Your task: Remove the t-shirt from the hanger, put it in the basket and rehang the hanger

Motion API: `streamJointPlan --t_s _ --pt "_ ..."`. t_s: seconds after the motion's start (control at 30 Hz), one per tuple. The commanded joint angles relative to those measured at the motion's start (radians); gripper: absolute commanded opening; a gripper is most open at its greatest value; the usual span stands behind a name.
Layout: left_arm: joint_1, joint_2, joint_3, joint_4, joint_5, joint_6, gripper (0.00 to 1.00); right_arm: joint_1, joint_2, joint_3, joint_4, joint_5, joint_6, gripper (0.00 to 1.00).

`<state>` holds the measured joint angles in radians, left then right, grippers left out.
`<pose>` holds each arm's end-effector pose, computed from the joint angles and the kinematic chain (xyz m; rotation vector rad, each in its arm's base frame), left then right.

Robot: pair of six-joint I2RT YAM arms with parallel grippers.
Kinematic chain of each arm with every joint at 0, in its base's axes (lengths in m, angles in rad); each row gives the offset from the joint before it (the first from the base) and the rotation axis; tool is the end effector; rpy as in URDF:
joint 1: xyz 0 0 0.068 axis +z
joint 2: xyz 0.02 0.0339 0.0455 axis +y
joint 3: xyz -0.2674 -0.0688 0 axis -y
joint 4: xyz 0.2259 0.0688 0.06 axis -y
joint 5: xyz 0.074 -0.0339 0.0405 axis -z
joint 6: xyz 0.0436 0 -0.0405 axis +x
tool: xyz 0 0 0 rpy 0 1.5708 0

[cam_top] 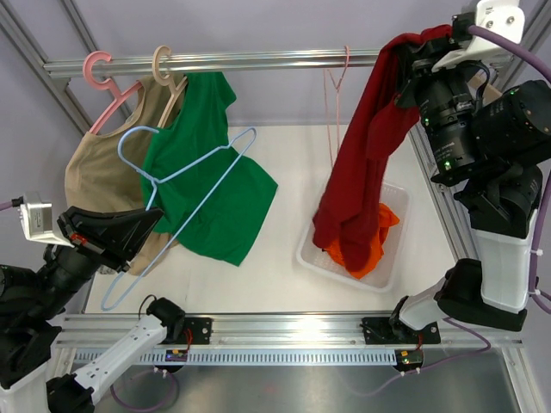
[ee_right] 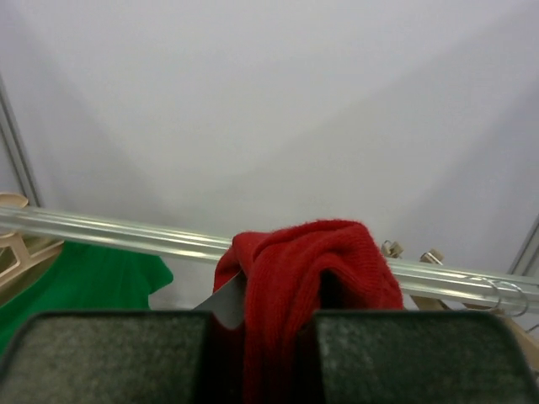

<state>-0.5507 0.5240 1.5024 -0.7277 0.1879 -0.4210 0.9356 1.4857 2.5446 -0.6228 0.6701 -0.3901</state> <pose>-0.0230 0.0046 0.4972 0.2560 1.3629 -0.9429 0.1130 0.1076 0.6520 -0.2000 1.2176 0.0947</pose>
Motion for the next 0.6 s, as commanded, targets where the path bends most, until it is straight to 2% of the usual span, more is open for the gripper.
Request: streamJointPlan --t_s 0.0,0.1,0.23,0.33,0.57 --pt "0.005 0.027 0.002 0.074 0.027 0.016 0.00 -0.012 -0.034 0.056 0.152 0.046 -0.124 0.00" --pt "0.003 0.027 -0.002 0.082 0.035 0.014 0.00 -0.020 -0.094 -0.061 0.158 0.063 -0.096 0.00" --pt "0.005 0.022 -0.027 0.091 0.036 0.007 0.00 -0.050 -0.267 -0.500 0.288 0.056 -0.004 0.00" --pt "0.005 0.024 -0.024 0.093 0.041 0.007 0.00 -0.080 -0.349 -0.640 0.314 0.048 0.063 0.00" --pt "0.005 0.042 -0.018 0.093 0.042 0.008 0.00 -0.103 -0.439 -0.728 0.325 0.075 0.082 0.00"
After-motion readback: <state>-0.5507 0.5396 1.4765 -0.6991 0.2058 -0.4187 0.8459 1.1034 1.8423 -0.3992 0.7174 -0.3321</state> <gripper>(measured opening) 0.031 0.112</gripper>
